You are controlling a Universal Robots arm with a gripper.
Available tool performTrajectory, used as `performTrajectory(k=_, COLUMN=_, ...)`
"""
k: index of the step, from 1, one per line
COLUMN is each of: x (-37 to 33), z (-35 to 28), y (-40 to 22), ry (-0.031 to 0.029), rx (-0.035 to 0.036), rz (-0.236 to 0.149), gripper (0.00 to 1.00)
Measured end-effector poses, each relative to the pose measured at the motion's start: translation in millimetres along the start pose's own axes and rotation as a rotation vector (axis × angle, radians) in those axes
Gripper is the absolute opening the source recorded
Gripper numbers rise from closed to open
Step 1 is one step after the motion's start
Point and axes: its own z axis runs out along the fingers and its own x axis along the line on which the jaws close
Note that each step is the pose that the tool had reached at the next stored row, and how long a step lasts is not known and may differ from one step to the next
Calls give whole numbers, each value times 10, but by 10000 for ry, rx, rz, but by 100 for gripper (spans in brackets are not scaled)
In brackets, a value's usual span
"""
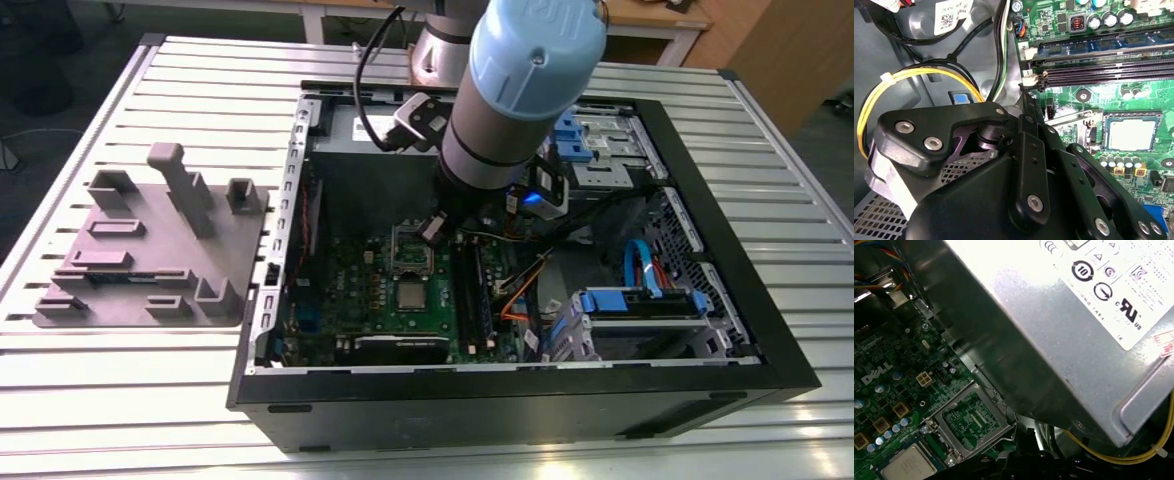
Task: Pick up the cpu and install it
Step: 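Close the cpu cover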
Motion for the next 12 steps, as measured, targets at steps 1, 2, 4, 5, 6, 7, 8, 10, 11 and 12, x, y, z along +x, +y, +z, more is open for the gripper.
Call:
performTrajectory(k=1, x=0, z=-1, y=1, ry=29, rx=23, rz=2, gripper=10)
performTrajectory(k=2, x=-1, z=-2, y=1, ry=56, rx=46, rz=3, gripper=10)
performTrajectory(k=4, x=-1, z=-7, y=1, ry=90, rx=72, rz=4, gripper=10)
performTrajectory(k=5, x=-1, z=-10, y=2, ry=101, rx=82, rz=4, gripper=10)
performTrajectory(k=6, x=-2, z=-12, y=3, ry=106, rx=85, rz=4, gripper=10)
performTrajectory(k=7, x=-2, z=-14, y=4, ry=108, rx=87, rz=4, gripper=10)
performTrajectory(k=8, x=-3, z=-19, y=4, ry=113, rx=90, rz=4, gripper=10)
performTrajectory(k=10, x=-5, z=-31, y=7, ry=123, rx=98, rz=3, gripper=10)
performTrajectory(k=11, x=-6, z=-36, y=8, ry=128, rx=103, rz=3, gripper=10)
performTrajectory(k=12, x=-7, z=-41, y=9, ry=136, rx=110, rz=4, gripper=10)
